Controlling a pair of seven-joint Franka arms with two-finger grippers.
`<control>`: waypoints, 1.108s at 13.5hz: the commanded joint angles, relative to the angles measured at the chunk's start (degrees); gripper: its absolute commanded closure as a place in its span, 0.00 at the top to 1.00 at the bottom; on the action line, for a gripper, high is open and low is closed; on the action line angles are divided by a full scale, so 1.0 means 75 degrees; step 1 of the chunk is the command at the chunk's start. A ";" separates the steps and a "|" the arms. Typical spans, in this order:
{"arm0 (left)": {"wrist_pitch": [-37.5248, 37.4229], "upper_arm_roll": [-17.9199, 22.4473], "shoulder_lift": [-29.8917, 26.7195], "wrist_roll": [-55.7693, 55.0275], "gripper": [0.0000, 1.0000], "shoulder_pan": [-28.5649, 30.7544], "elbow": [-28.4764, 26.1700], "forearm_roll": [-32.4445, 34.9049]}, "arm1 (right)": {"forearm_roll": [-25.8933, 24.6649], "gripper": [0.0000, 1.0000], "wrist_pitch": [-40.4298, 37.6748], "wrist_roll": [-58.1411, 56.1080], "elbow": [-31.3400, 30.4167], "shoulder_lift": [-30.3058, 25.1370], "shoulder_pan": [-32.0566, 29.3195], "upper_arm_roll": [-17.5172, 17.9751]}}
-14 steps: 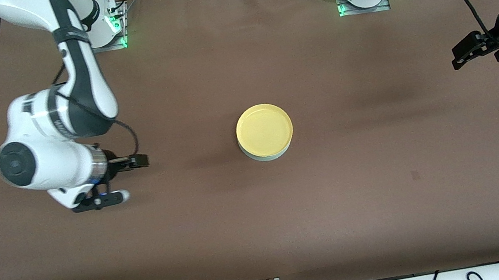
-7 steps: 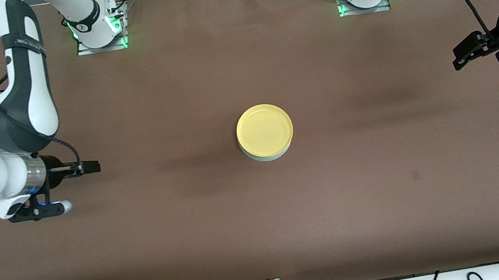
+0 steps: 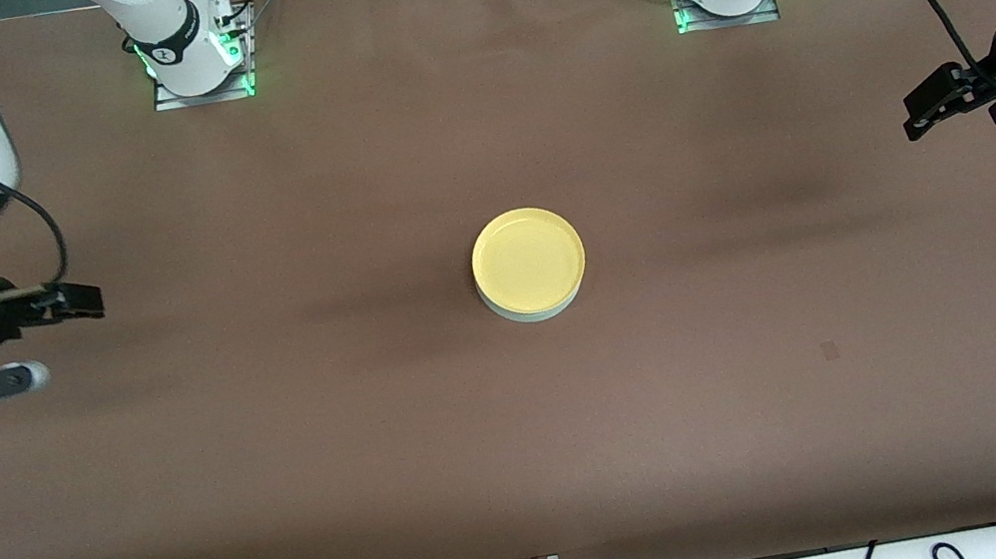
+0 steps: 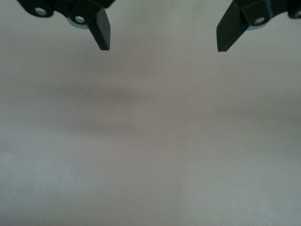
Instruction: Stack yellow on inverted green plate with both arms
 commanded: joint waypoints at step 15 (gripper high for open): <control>-0.0149 -0.0047 0.0101 0.0030 1.00 -0.0073 0.0244 0.0170 | -0.0258 1.00 -0.0799 0.0428 -0.0917 -0.1869 -0.1146 0.1062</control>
